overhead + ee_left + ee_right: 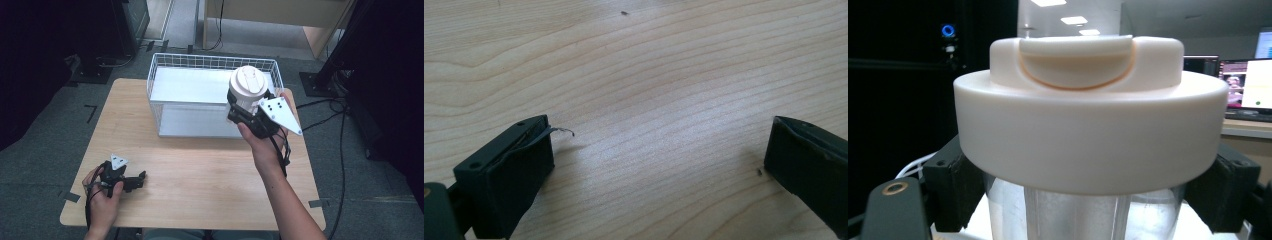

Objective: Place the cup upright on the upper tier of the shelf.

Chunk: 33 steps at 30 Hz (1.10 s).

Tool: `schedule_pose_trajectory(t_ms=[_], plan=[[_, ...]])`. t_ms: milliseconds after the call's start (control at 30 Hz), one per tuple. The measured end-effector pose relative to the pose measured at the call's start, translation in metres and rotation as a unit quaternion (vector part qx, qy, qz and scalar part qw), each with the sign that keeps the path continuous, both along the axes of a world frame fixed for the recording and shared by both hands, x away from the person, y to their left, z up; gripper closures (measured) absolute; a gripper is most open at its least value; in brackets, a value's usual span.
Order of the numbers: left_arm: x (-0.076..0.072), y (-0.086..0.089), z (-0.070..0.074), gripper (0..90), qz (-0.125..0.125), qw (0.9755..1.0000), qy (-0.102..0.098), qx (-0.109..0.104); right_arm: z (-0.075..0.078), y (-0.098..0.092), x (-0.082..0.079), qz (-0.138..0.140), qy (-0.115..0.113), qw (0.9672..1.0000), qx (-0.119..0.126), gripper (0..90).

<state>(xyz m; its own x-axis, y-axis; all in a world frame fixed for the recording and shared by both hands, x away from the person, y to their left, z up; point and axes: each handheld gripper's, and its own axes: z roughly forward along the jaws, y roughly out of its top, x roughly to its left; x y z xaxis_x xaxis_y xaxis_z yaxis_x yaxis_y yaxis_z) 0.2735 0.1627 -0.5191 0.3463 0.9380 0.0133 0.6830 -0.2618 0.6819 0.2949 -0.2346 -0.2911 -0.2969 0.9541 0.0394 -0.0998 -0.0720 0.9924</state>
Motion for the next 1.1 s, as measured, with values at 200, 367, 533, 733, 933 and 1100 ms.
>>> schedule_pose_trajectory(t_ms=[200,367,533,733,933,1100], plan=[[0.000,0.000,0.000,0.0,0.000,1.0000,0.000,0.000,0.006,0.000,0.022,-0.020,0.004,0.9998,0.005,15.3],[0.000,0.000,0.000,0.0,0.000,1.0000,0.000,0.000,0.003,0.001,0.045,-0.039,0.016,0.9991,0.001,15.3],[0.000,0.000,0.000,0.0,0.000,1.0000,0.000,0.000,0.000,0.006,0.062,-0.054,0.012,0.9985,-0.006,15.3],[0.000,0.000,0.000,0.0,0.000,1.0000,0.000,0.000,0.001,0.011,0.081,-0.063,0.015,0.9978,-0.013,15.3],[0.000,0.000,0.000,0.0,0.000,1.0000,0.000,0.000,0.005,0.014,0.101,-0.079,0.019,0.9966,-0.012,15.4],[0.000,0.000,0.000,0.0,0.000,1.0000,0.000,0.000,0.005,0.017,0.112,-0.084,0.024,0.9961,-0.012,15.3]])
